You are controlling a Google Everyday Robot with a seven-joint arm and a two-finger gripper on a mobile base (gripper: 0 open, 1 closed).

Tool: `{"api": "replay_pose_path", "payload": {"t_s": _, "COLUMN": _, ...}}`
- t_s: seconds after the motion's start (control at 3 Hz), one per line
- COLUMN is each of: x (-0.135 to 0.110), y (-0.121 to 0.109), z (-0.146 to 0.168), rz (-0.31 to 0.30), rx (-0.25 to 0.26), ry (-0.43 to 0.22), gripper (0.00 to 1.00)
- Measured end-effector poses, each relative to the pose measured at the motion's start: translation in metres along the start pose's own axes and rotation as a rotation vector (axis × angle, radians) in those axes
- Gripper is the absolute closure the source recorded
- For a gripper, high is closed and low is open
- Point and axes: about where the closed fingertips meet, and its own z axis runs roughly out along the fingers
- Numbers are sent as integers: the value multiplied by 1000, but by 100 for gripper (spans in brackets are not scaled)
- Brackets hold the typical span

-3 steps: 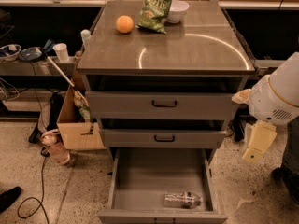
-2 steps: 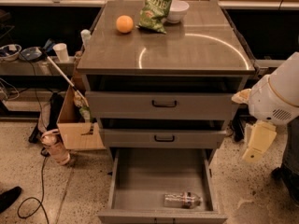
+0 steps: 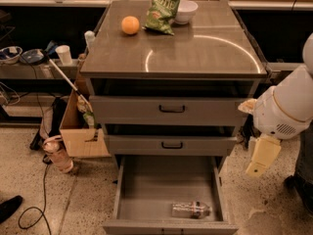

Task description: Pick water bottle from bottom drawer and place on counter

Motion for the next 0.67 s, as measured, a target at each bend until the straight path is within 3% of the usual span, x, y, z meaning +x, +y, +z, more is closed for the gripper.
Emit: {"api": "replay_pose_path", "payload": {"t_s": 0.67, "x": 2, "y": 8, "z": 61, "rz": 28, "rx": -7, "ry": -7, "gripper": 0}}
